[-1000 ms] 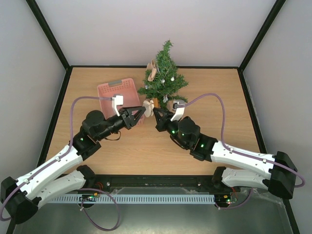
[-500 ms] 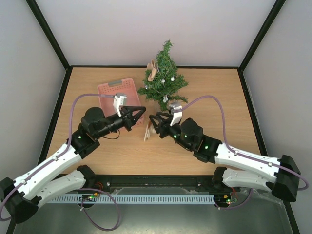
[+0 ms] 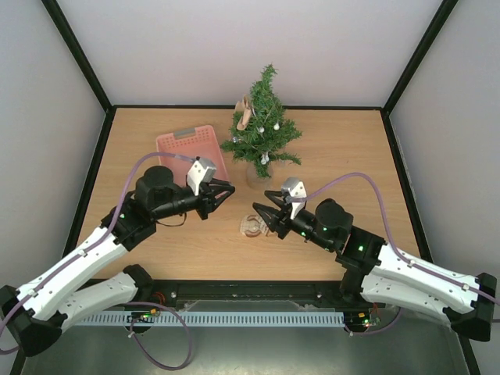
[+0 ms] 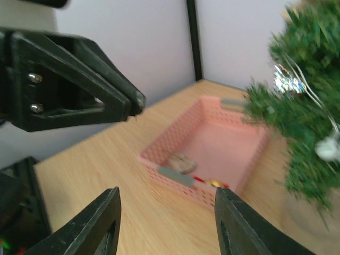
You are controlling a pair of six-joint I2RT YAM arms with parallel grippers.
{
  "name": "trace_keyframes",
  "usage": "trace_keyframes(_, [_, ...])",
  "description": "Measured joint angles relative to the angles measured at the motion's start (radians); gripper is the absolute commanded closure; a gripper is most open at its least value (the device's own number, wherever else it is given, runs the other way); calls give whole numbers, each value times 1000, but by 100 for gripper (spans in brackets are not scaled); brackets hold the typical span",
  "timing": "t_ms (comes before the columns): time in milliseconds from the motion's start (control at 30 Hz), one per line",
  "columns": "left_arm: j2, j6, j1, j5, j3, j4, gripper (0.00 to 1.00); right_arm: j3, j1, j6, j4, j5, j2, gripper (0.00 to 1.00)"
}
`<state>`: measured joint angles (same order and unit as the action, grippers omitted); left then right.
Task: Decorate the small christmas tree
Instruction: Move the decoration item to the center of the board.
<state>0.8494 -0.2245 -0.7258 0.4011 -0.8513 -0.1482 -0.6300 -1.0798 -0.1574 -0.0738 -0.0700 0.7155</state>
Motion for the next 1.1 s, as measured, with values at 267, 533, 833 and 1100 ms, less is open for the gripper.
trace_keyframes(267, [103, 51, -31, -112, 151, 29, 62, 19, 0, -109, 85, 236, -55, 56])
trace_keyframes(533, [419, 122, -96, -122, 102, 61, 54, 20, 0, -276, 89, 465, -238, 61])
trace_keyframes(833, [703, 181, -107, -156, -19, 69, 49, 22, 0, -316, 89, 508, -317, 61])
trace_keyframes(1100, [844, 186, -111, -171, -30, 75, 46, 22, 0, -317, 92, 507, -338, 61])
